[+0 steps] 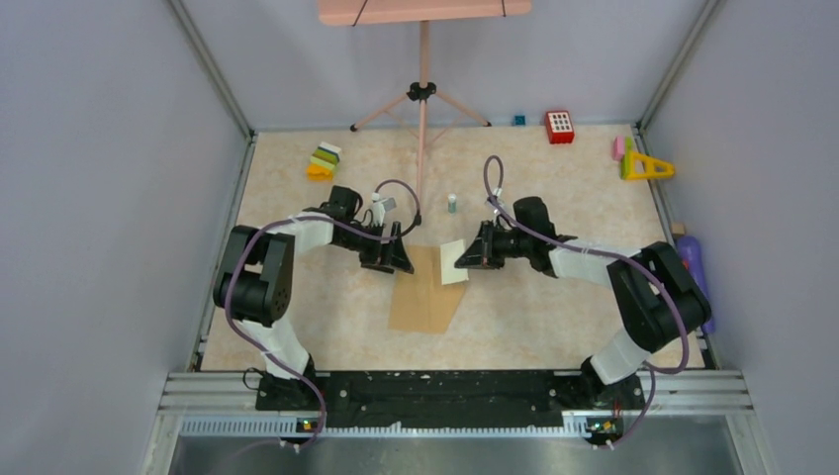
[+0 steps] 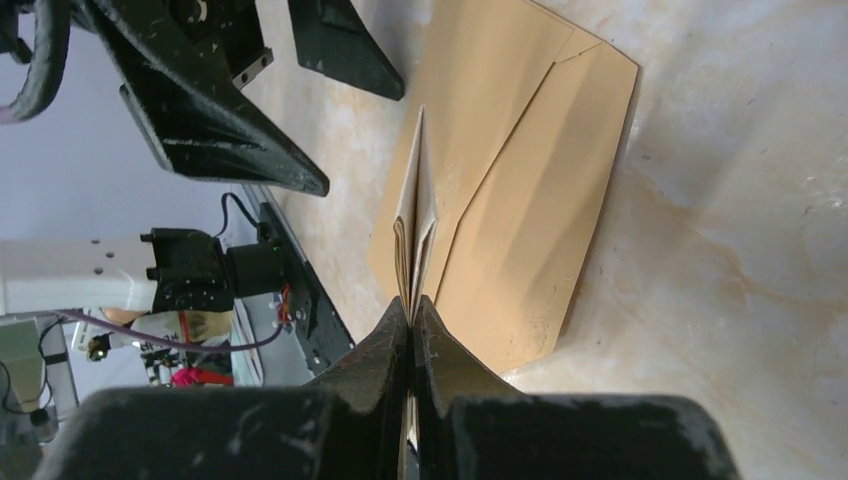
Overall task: Place the letter into the envelope and seal it
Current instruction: Place the letter in the envelope.
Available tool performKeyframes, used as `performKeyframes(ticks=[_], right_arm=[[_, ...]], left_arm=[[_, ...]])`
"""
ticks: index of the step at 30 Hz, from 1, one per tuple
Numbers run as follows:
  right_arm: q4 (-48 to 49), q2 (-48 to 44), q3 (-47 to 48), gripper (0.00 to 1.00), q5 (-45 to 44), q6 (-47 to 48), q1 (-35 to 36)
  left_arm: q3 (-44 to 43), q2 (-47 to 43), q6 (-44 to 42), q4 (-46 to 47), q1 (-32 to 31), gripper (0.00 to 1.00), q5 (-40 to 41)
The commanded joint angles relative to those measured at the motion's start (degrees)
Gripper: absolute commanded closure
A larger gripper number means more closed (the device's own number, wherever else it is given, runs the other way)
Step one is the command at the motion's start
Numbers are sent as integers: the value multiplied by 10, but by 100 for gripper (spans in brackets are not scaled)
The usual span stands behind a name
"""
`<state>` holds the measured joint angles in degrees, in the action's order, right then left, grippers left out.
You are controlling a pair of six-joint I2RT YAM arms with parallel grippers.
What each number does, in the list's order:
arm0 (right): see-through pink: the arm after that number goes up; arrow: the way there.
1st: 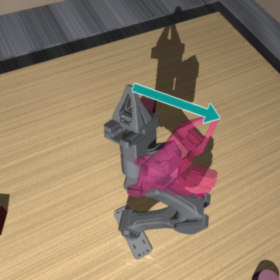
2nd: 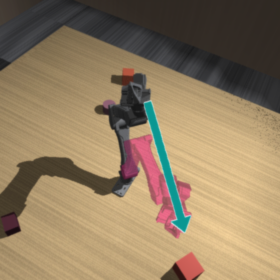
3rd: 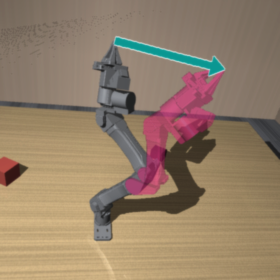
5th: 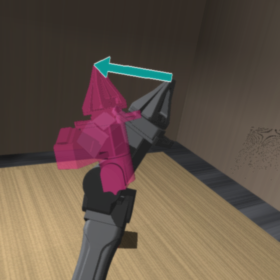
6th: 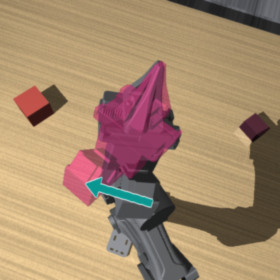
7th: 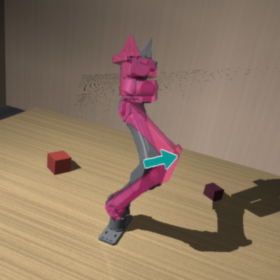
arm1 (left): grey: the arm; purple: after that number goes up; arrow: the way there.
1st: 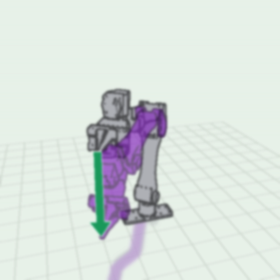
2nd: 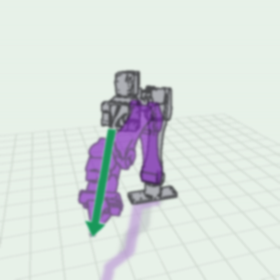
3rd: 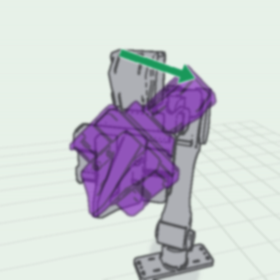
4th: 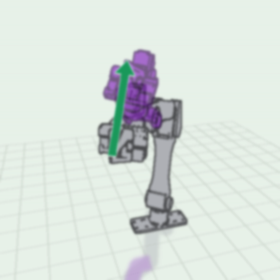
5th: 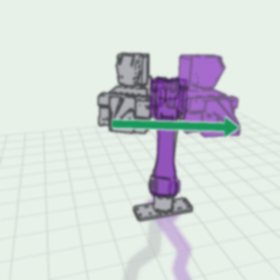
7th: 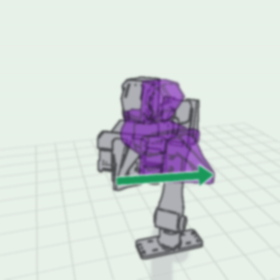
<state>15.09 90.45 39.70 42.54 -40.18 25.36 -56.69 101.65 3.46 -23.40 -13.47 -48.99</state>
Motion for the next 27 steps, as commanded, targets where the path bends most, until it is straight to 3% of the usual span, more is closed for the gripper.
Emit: performKeyframes(ticks=[1, 6, 11, 27], right_arm=[[-77, 16, 55, 100, -24, -2, 13], [-121, 31, 76, 100, -52, 18, 17], [-136, 32, 83, 100, -66, 33, 30], [-118, 31, 67, 100, -94, 91, 31]], left_arm=[[13, 11, 1, -22, -1, 1, -15], [-25, 40, -52, -133, -1, 1, -17], [-26, 45, -64, -175, -4, 2, -9], [-32, 67, -23, -137, -64, 2, -47]])
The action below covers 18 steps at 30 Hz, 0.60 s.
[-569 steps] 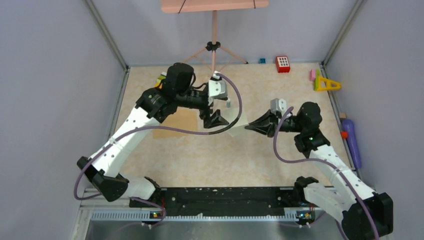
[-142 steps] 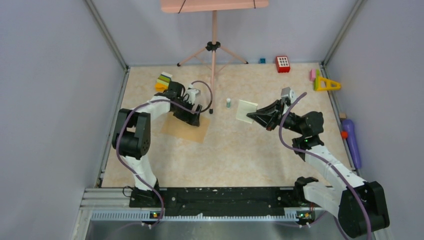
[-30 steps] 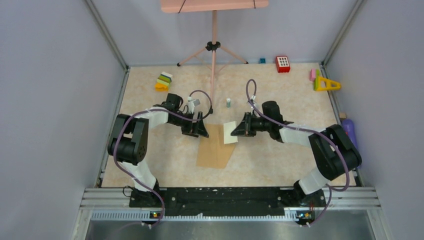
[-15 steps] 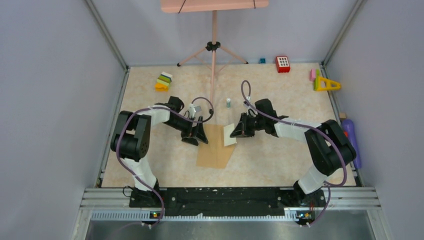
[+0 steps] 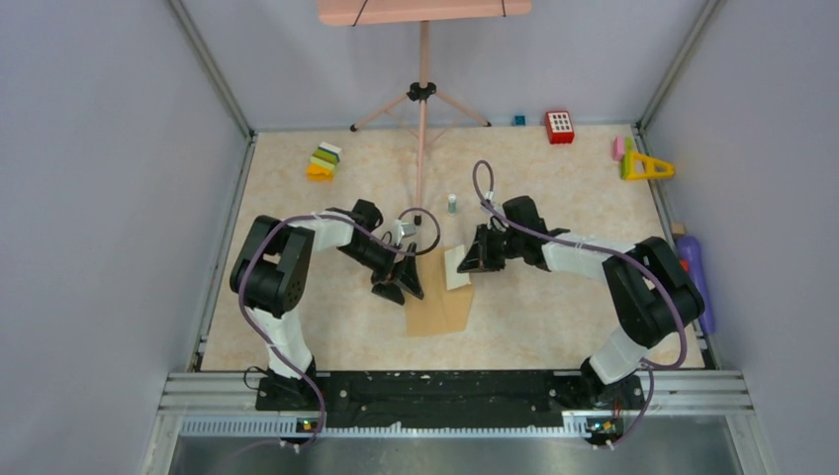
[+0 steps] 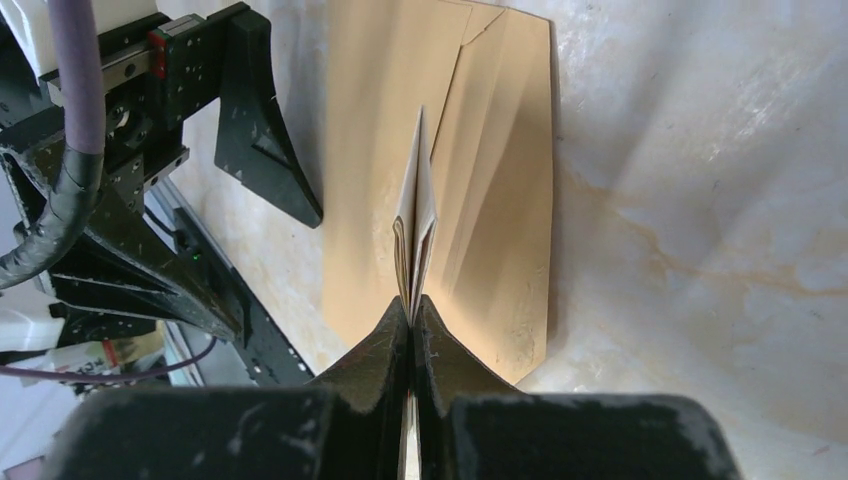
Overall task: Place the letter into the envelope and seal it
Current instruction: Place the letter in the envelope.
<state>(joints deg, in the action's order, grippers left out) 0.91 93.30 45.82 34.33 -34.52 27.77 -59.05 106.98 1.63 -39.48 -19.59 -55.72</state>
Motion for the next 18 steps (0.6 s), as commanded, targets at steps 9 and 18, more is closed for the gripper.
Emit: performKeyframes(ticks=[9, 18], right_arm=[[-4, 29, 18, 100, 37, 84, 6], [-2, 52, 18, 100, 44, 64, 6]], left_arm=[[-20, -13, -11, 36, 20, 2, 33], [-35, 17, -2, 47, 19, 2, 29]])
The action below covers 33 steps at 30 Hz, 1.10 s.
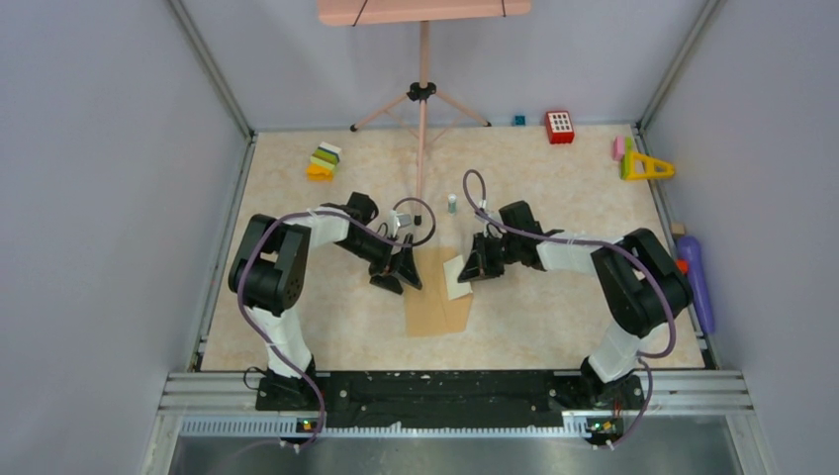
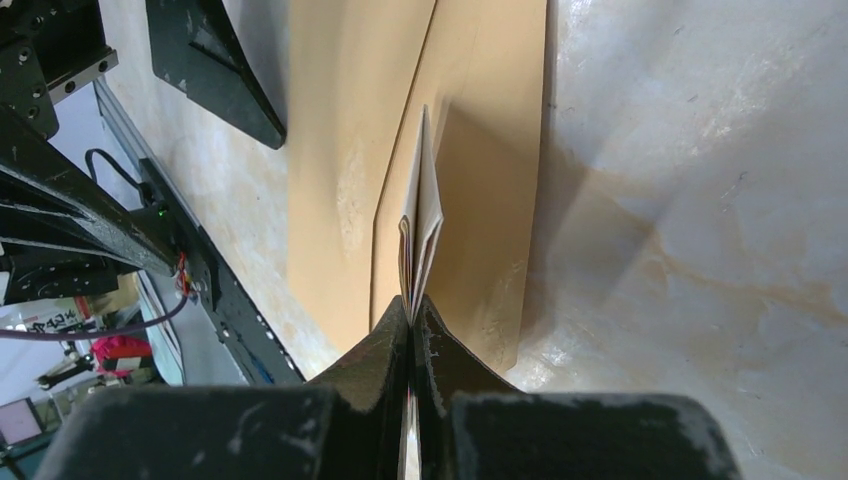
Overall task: Place the letter into the envelope and seal it
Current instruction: Place the letter in the envelope.
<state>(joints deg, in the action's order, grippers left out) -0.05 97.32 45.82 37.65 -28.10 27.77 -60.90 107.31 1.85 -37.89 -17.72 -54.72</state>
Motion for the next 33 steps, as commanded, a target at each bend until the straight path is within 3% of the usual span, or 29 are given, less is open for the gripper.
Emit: performKeyframes(ticks=[1, 33], right_arm=[[10, 13, 17, 100, 11, -3, 6], [49, 61, 12, 100, 23, -63, 24]], left_arm=[[-17, 15, -3, 32, -1, 2, 19], [0, -3, 22, 58, -34, 2, 25]])
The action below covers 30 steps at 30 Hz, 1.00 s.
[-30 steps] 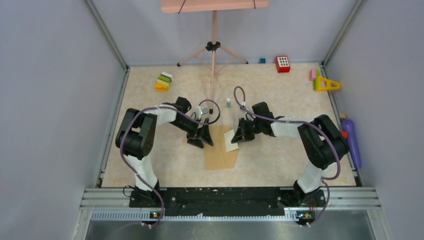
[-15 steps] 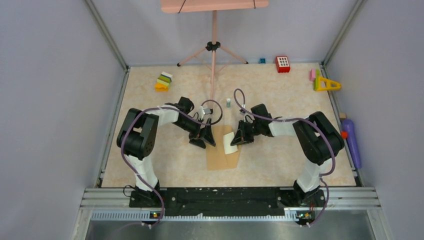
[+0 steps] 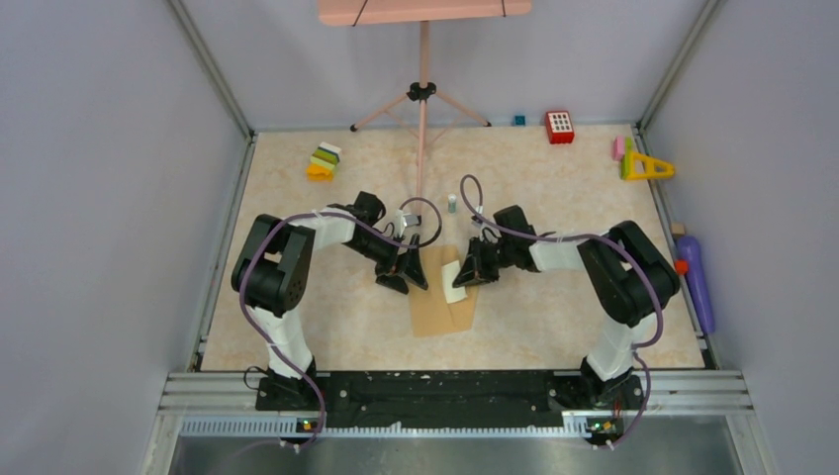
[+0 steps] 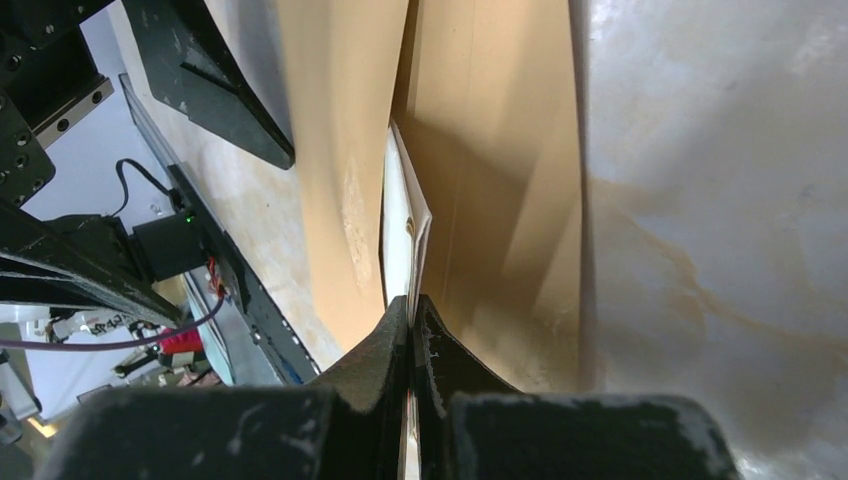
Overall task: Place the letter into the envelope and seal it
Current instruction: Place the letter in the envelope.
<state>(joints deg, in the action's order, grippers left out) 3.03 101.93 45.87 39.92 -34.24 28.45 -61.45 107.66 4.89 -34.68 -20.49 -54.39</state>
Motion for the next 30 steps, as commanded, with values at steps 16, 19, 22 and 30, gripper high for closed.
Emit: performKeyframes(ticks=[16, 19, 22, 30], right_arm=[[-28, 17, 48, 73, -8, 41, 26], [-54, 10, 54, 62, -11, 58, 21], [-69, 3, 58, 54, -19, 72, 15], [-140, 6, 87, 49, -48, 133, 0]], left_arm=[[6, -7, -8, 29, -6, 2, 22], [8, -10, -7, 31, -5, 2, 24], [10, -13, -8, 32, -6, 2, 26], [9, -15, -9, 32, -6, 2, 30]])
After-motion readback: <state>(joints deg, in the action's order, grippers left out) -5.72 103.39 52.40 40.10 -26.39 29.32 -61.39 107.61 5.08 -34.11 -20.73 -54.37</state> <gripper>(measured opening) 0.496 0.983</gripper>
